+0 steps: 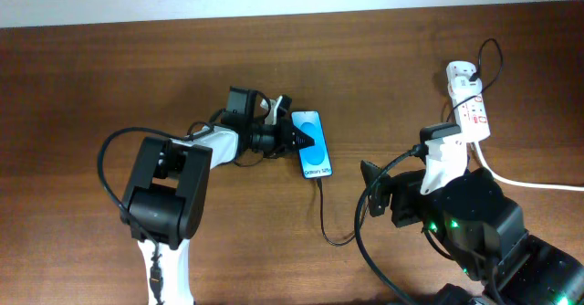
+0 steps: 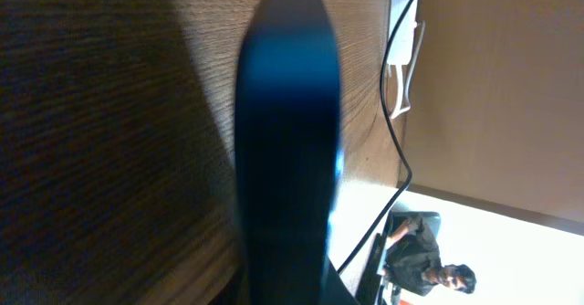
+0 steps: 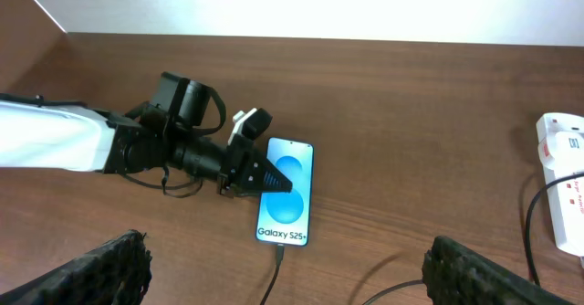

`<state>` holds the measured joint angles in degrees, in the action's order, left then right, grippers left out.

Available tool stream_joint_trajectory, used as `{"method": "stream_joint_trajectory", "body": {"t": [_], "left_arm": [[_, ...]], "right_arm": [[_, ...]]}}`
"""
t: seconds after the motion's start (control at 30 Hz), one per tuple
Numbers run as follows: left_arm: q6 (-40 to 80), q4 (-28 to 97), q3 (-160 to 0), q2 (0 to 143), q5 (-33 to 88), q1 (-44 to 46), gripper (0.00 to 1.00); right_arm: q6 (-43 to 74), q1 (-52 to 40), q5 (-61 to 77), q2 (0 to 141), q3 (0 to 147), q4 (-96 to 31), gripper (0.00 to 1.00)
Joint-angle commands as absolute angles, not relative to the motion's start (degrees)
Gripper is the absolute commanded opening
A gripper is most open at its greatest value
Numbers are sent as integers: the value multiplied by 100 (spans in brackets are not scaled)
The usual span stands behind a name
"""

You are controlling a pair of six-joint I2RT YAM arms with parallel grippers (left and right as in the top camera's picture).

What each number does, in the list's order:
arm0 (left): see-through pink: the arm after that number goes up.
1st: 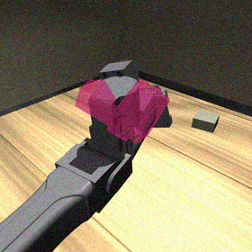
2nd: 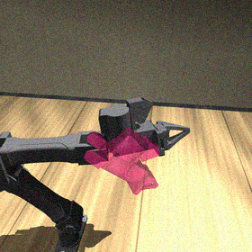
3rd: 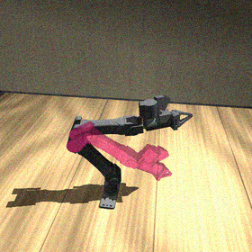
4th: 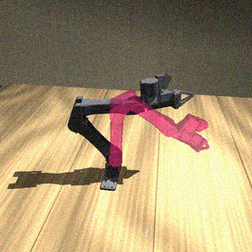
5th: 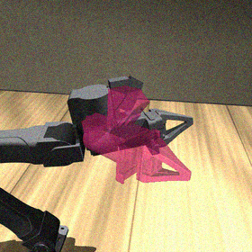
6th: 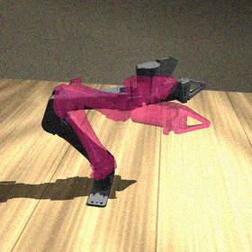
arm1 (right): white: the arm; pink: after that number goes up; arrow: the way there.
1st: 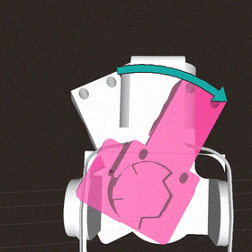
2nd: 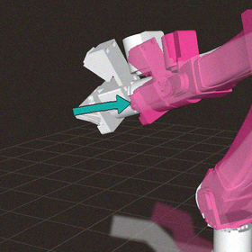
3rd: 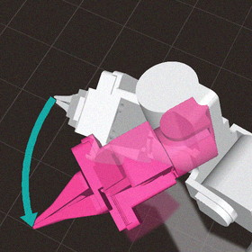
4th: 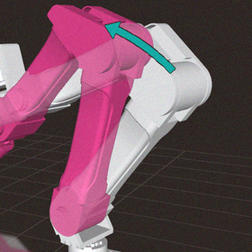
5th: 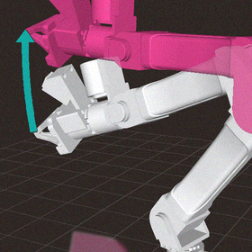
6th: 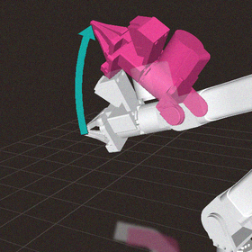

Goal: Plug charger to phone and switch on socket

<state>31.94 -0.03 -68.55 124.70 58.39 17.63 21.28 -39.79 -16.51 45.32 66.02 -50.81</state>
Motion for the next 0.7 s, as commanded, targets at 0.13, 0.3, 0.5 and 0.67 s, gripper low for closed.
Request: {"method": "stream_joint_trajectory", "body": {"t": [0.13,0.3,0.5,0.67], "left_arm": [[3317,261,-6991,12707,6049,1697,3],[3319,587,-6991,12833,5605,1697,11],[3444,722,-6991,12851,5393,1697,52],[3524,1229,-7129,12851,5247,1444,70]], "right_arm": [[2196,-3972,-1723,4541,6681,-5269,98],[2196,-3972,-1726,4541,6681,-5332,98],[2193,-3972,-1730,4541,6681,-5406,98],[2196,-3972,-1872,4541,6681,-5428,98]]}}
